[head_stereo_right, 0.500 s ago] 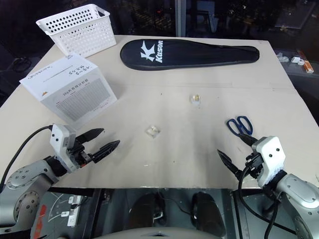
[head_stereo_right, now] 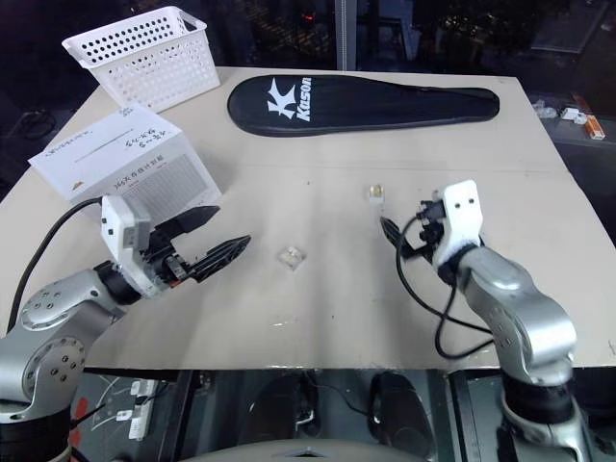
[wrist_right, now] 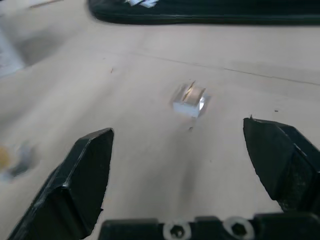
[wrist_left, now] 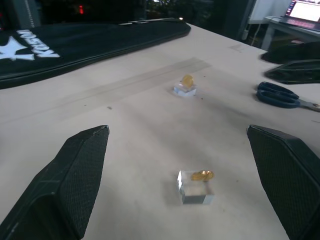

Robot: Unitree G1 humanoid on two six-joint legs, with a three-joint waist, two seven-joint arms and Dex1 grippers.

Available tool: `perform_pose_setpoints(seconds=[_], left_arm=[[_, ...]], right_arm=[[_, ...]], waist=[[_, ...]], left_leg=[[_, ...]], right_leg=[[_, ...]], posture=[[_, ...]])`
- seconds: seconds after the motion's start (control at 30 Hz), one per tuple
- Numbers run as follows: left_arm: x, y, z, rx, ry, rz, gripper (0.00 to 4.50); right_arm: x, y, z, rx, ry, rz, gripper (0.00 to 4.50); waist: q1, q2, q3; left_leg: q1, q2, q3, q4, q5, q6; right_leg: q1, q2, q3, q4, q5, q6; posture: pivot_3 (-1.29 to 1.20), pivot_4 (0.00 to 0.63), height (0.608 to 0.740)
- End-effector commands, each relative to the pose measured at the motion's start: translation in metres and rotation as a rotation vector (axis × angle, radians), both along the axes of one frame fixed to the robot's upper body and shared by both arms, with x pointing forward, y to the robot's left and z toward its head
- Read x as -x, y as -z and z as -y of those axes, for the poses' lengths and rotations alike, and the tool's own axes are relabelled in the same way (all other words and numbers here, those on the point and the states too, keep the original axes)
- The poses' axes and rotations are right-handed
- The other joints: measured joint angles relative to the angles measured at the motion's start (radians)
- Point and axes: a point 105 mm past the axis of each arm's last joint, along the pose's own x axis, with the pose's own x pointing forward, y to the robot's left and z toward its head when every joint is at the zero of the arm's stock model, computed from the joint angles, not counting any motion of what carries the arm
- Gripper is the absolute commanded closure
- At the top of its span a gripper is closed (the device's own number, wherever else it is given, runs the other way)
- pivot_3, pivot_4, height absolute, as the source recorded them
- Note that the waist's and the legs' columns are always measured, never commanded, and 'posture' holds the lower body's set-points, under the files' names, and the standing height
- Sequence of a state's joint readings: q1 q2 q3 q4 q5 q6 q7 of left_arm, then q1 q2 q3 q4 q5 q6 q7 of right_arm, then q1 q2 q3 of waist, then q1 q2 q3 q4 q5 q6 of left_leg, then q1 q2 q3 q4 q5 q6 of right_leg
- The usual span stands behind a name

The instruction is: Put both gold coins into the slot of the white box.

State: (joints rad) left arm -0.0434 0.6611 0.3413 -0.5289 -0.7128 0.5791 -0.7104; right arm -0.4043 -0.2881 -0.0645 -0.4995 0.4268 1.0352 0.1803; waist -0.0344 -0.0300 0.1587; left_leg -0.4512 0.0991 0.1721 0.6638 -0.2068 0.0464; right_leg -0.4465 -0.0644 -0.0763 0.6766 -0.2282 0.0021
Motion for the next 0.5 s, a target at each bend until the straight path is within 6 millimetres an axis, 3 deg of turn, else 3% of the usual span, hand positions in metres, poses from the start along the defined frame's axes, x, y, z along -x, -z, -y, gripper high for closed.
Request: perform_pose_setpoints(seconds=[0.03, 0.07, 0.2, 0.5], left_arm=[[0.001, -0.011, 0.007, -0.001, 0.033, 0.033, 0.00], [0.001, -0.013, 0.008, -0.001, 0.037, 0.037, 0.00], [0.002, -0.011, 0.008, -0.010, 0.039, 0.034, 0.00], [0.007, -0.009, 0.008, -0.008, 0.029, 0.030, 0.00]], right_arm=[[-0.022, -0.005, -0.013, 0.012, 0.043, -0.025, 1.78], [-0.029, -0.006, -0.017, 0.008, 0.057, -0.033, 1.78], [-0.051, -0.008, -0.038, -0.004, 0.054, -0.057, 3.27], [-0.067, -0.003, -0.042, 0.028, 0.083, -0.092, 3.27]], waist=[[-0.006, 0.000, 0.000], [-0.006, 0.000, 0.000], [-0.006, 0.000, 0.000], [-0.004, 0.000, 0.000]], left_leg=[[0.000, 0.000, 0.000, 0.000, 0.000, 0.000], [0.000, 0.000, 0.000, 0.000, 0.000, 0.000], [0.000, 0.000, 0.000, 0.001, 0.001, -0.001], [0.000, 0.000, 0.000, 0.001, 0.001, -0.001]], right_leg=[[0.000, 0.000, 0.000, 0.000, 0.000, 0.000], [0.000, 0.000, 0.000, 0.000, 0.000, 0.000], [0.000, 0.000, 0.000, 0.001, 0.000, 0.000], [0.000, 0.000, -0.001, 0.001, 0.000, 0.000]], posture=[[0.00, 0.150, 0.740], [0.00, 0.150, 0.740], [0.00, 0.150, 0.740], [0.00, 0.150, 0.740]])
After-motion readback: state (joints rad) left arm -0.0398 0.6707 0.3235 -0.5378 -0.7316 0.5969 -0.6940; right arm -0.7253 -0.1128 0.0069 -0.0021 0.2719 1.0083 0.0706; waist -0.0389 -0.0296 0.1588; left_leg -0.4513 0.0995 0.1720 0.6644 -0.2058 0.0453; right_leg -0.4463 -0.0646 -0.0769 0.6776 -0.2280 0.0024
